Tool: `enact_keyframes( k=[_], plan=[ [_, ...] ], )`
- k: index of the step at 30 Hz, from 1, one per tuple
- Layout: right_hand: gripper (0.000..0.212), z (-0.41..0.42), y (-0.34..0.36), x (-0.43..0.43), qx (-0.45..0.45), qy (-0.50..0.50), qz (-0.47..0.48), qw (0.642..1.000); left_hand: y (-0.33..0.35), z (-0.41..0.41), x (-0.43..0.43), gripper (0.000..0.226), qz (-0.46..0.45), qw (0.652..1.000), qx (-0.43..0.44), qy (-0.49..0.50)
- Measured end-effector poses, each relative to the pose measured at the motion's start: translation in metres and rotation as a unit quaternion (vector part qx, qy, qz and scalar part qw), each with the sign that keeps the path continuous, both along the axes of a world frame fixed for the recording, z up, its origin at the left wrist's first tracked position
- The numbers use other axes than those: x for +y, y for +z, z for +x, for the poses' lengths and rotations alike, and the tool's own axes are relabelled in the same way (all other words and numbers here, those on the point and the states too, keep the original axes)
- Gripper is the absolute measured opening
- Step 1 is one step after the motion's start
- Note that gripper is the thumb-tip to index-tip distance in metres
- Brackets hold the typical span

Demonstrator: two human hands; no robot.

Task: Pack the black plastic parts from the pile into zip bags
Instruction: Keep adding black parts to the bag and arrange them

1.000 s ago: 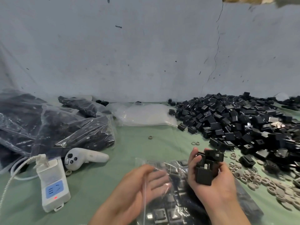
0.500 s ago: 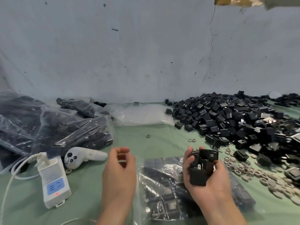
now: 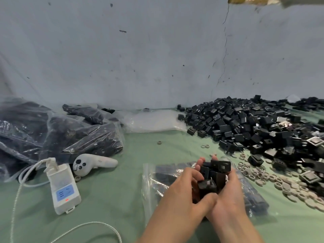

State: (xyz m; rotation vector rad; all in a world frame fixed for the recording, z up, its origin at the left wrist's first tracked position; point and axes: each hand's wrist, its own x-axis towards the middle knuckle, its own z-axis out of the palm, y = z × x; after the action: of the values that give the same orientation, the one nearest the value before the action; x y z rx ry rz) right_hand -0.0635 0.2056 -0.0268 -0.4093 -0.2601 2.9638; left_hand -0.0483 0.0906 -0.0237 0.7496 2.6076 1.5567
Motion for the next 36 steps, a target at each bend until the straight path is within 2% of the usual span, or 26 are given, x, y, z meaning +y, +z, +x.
enact_keyframes(
  k=[2,5,8,10,13,15,17,19,21,25,26,29,31,33,34,36],
  plan=[
    [0.018,-0.001,0.000,0.004,-0.011,-0.015,-0.020,1.000,0.007,0.000,-0.004,0.033,0.062,0.998,-0.022,0.009],
    [0.026,-0.001,0.000,0.013,-0.025,-0.038,-0.042,0.998,0.015,-0.012,-0.030,0.031,0.124,0.986,-0.012,0.111],
    [0.025,0.002,0.001,0.021,-0.018,-0.042,-0.048,0.998,0.007,-0.030,-0.069,0.030,0.121,0.958,-0.001,0.262],
    [0.022,0.003,0.004,0.025,-0.007,-0.041,-0.049,0.998,-0.001,-0.037,-0.086,0.031,0.098,0.943,-0.028,0.318],
    [0.023,0.002,0.006,0.028,0.000,-0.041,-0.054,0.998,-0.014,-0.043,-0.095,0.035,0.088,0.936,-0.074,0.333],
    [0.021,0.002,0.006,0.030,-0.002,-0.042,-0.060,0.997,-0.019,-0.047,-0.095,0.036,0.114,0.935,-0.103,0.321],
    [0.023,0.001,0.006,0.031,-0.006,-0.045,-0.065,0.997,-0.018,-0.051,-0.091,0.029,0.203,0.916,-0.159,0.309],
    [0.024,0.001,0.006,0.031,-0.010,-0.043,-0.065,0.997,-0.014,-0.051,-0.083,0.014,0.315,0.875,-0.222,0.293],
    [0.026,0.001,0.006,0.031,-0.010,-0.041,-0.061,0.997,-0.015,-0.051,-0.079,0.015,0.361,0.853,-0.244,0.287],
    [0.027,0.001,0.005,0.032,-0.011,-0.045,-0.060,0.997,-0.020,-0.051,-0.075,0.012,0.325,0.863,-0.248,0.297],
    [0.026,0.001,0.005,0.033,-0.013,-0.046,-0.057,0.997,-0.022,-0.051,-0.076,0.017,0.303,0.869,-0.243,0.308],
    [0.024,0.001,0.005,0.036,-0.018,-0.049,-0.050,0.997,-0.023,-0.053,-0.079,0.046,0.133,0.911,-0.171,0.351],
    [0.025,0.001,0.005,0.037,-0.019,-0.052,-0.049,0.997,-0.022,-0.052,-0.078,0.050,0.068,0.927,-0.137,0.343],
    [0.026,0.001,0.006,0.038,-0.019,-0.052,-0.048,0.997,-0.020,-0.050,-0.076,0.044,0.075,0.936,-0.129,0.318],
    [0.026,0.001,0.006,0.038,-0.021,-0.052,-0.047,0.997,-0.018,-0.049,-0.074,0.039,0.109,0.935,-0.141,0.308],
    [0.027,0.001,0.006,0.038,-0.021,-0.051,-0.046,0.997,-0.015,-0.048,-0.071,0.033,0.246,0.909,-0.200,0.270]
  ],
)
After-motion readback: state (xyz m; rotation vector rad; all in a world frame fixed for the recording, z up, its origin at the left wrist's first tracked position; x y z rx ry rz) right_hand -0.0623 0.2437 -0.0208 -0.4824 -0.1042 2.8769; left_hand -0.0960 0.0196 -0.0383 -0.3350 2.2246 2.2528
